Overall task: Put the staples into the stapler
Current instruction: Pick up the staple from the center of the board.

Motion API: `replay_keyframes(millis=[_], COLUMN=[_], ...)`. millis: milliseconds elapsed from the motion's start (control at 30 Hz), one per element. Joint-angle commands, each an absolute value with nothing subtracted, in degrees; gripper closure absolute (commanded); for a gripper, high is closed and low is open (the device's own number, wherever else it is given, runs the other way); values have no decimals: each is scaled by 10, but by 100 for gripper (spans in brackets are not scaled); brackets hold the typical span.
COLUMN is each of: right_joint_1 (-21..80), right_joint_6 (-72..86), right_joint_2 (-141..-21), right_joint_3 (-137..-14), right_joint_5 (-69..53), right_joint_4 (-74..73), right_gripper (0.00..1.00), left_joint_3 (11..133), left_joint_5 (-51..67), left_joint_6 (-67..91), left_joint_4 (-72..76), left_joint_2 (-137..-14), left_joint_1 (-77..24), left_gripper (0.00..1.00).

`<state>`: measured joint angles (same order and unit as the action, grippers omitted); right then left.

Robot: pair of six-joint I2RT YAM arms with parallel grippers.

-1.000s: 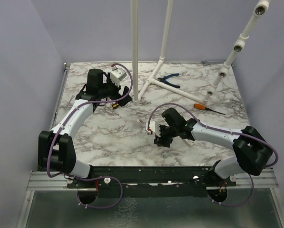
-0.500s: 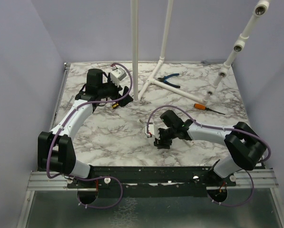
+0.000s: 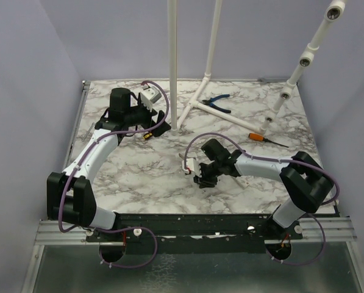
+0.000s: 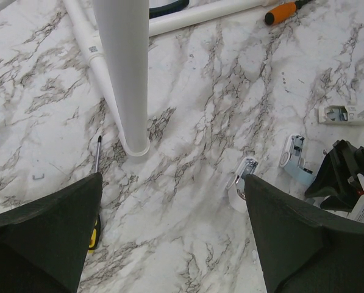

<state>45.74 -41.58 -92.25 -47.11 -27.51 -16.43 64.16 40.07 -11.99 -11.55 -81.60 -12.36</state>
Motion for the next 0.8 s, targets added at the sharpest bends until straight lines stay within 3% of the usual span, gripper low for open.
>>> replay_keyframes(millis=[0,233,767], right_joint_1=[458,458,458], right_joint_6=[-418,-416,-396], right_joint_2=[-935,-942,-932], right_joint_3=[-486,-494,-497], right_joint_5=[-292,-295,-292], right_joint_4=[-183,-192,-189], right_gripper=[68,78,86], left_joint_3=[641,638,621], left_joint_5=[422,424,417], left_joint_6=[-117,-116,-141], left_joint_4=[-104,-101,-95], left_joint_2=[-795,-789,-783], left_joint_1=[-120,-120,-120], left_gripper=[1,1,1])
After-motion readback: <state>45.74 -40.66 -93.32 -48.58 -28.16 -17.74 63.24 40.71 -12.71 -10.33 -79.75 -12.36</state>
